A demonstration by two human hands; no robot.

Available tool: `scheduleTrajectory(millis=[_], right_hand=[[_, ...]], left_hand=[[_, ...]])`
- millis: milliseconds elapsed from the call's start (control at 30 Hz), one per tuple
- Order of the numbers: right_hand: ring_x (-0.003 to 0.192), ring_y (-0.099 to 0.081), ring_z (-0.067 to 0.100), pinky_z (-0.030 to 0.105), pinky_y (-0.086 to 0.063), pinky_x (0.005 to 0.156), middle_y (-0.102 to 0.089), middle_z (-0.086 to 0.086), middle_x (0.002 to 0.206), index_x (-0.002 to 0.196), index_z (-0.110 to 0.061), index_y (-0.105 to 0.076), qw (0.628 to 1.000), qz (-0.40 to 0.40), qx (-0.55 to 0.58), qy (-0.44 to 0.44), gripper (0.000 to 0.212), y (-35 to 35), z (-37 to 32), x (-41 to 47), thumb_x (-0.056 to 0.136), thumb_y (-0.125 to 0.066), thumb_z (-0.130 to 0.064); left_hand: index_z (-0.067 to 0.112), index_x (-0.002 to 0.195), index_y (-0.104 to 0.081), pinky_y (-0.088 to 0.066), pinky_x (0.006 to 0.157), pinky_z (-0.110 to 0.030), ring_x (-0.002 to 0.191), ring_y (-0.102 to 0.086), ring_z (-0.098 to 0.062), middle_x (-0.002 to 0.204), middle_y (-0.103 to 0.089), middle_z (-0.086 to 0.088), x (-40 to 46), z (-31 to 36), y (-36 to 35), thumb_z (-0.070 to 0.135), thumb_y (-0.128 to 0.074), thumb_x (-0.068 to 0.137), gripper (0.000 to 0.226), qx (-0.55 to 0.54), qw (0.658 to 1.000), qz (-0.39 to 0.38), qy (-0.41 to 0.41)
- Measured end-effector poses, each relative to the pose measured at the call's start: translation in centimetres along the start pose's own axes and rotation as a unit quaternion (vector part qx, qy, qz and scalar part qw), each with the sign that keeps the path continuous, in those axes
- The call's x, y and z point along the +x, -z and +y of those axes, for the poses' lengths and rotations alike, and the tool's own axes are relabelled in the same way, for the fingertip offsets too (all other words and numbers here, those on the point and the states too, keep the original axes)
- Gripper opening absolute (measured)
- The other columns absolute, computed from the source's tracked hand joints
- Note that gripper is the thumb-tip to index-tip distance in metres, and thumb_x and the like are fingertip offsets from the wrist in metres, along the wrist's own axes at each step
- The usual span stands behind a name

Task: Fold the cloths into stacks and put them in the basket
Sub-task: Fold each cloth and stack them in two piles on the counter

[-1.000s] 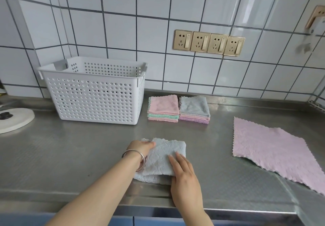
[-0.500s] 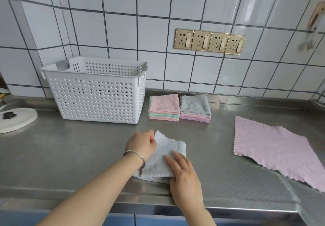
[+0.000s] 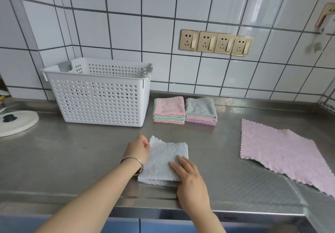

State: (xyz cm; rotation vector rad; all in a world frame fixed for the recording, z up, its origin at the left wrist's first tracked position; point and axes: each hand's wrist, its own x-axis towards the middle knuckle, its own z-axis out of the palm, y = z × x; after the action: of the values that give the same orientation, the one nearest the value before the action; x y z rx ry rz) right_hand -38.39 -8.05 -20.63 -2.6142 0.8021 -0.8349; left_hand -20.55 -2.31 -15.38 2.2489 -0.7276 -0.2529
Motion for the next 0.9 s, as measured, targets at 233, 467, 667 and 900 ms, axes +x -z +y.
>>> scheduleTrajectory(millis=[233,467,667,900], right_hand=[[0.124,-0.052,0.017,0.028,-0.042,0.102,-0.058,-0.001,0.132,0.114,-0.026,-0.067,1.000,-0.019,-0.001,0.010,0.059,1.5,-0.2,-0.1,0.068,-0.031,-0.030],[0.145,-0.012,0.013,0.028,-0.012,0.117,-0.020,-0.002,0.156,0.142,-0.029,-0.037,0.990,-0.140,0.001,-0.022,0.091,3.5,-1.2,4.2,0.064,0.005,-0.053],[0.146,0.010,0.013,0.042,-0.001,0.118,0.003,-0.007,0.159,0.149,-0.031,-0.011,0.962,-0.254,-0.096,-0.027,0.089,1.2,-1.0,5.0,0.070,0.016,-0.060],[0.138,-0.026,0.021,0.030,-0.026,0.110,-0.030,0.003,0.151,0.142,-0.021,-0.035,0.980,-0.151,0.015,-0.126,0.052,2.8,-1.5,4.8,0.092,-0.047,-0.027]], left_hand=[[0.011,0.113,-0.050,-0.045,0.085,-0.037,0.105,-0.056,-0.036,0.118,-0.056,-0.013,-0.6,-0.6,-0.9,0.018,-0.053,0.089,0.025,0.064,0.995,0.033,-0.065],[0.021,0.145,-0.029,-0.012,0.117,-0.043,0.145,-0.017,-0.015,0.155,-0.026,0.006,-3.0,0.4,-0.5,0.055,-0.002,0.075,0.082,0.259,0.928,-0.079,-0.255],[0.017,0.150,0.003,0.004,0.118,-0.044,0.146,0.013,-0.012,0.159,0.012,0.002,-3.1,-0.4,-1.7,0.046,-0.021,0.097,0.065,0.321,0.917,-0.177,-0.156],[0.015,0.144,-0.029,-0.015,0.115,-0.037,0.142,-0.022,-0.020,0.154,-0.025,-0.007,-3.4,-0.7,-0.4,0.063,-0.024,0.083,0.078,0.186,0.976,-0.063,-0.093]])
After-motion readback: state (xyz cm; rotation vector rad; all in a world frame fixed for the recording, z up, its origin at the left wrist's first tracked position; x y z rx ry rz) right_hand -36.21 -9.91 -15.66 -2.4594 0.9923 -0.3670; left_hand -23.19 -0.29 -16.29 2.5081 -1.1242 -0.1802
